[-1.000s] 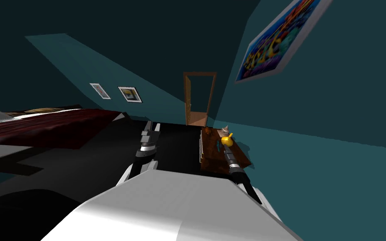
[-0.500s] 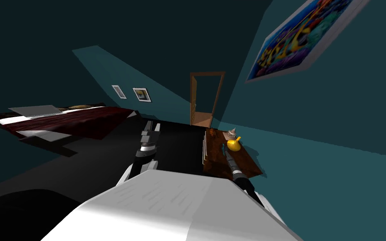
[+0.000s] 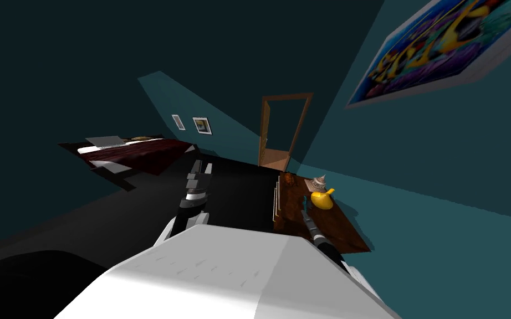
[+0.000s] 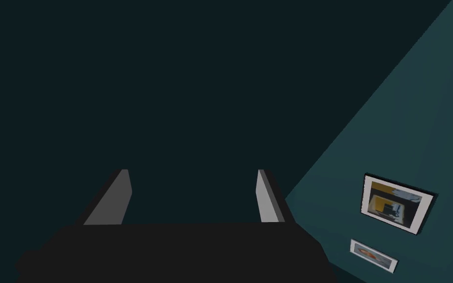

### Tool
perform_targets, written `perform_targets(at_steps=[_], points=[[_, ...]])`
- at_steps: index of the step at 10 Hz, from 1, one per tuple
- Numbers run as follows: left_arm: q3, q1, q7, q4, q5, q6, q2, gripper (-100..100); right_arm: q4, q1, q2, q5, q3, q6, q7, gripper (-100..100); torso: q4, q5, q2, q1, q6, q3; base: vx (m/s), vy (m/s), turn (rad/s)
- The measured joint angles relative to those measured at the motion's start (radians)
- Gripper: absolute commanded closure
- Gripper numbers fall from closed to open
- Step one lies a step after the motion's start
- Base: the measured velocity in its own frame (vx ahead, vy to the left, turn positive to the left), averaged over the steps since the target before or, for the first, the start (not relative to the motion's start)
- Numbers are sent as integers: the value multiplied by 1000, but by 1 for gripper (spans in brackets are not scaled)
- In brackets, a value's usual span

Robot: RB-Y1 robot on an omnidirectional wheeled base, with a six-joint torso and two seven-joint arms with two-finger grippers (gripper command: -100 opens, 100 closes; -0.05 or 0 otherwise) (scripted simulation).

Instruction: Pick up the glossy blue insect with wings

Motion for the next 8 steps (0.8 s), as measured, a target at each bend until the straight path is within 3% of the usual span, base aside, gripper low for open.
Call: perform_targets(at_steps=[2, 3, 5, 7, 8], points=[[0, 0, 0, 0, 0, 0, 0, 0, 79, -17, -18, 16, -1, 20, 12, -100, 0, 0, 0, 0, 0, 0, 18, 46, 330], [0, 0, 0, 0, 0, 0, 0, 0, 108, 3, -57, 16, -2, 38, 16, -100, 0, 0, 0, 1, 0, 0, 20, 26, 100], [0, 0, 0, 0, 0, 0, 0, 0, 146, -1, -56, 42, 0, 84, 36, -100, 0, 0, 0, 0, 0, 0, 18, 24, 280], [0, 0, 0, 0, 0, 0, 0, 0, 222, 9, -86, 69, 0, 129, 62, -100, 0, 0, -1, -1, 0, 0, 37, 21, 368], [0, 0, 0, 0, 0, 0, 0, 0, 284, 1, -114, 75, 0, 140, 70, -100, 0, 0, -2, -2, 0, -1, 35, -1, 53]])
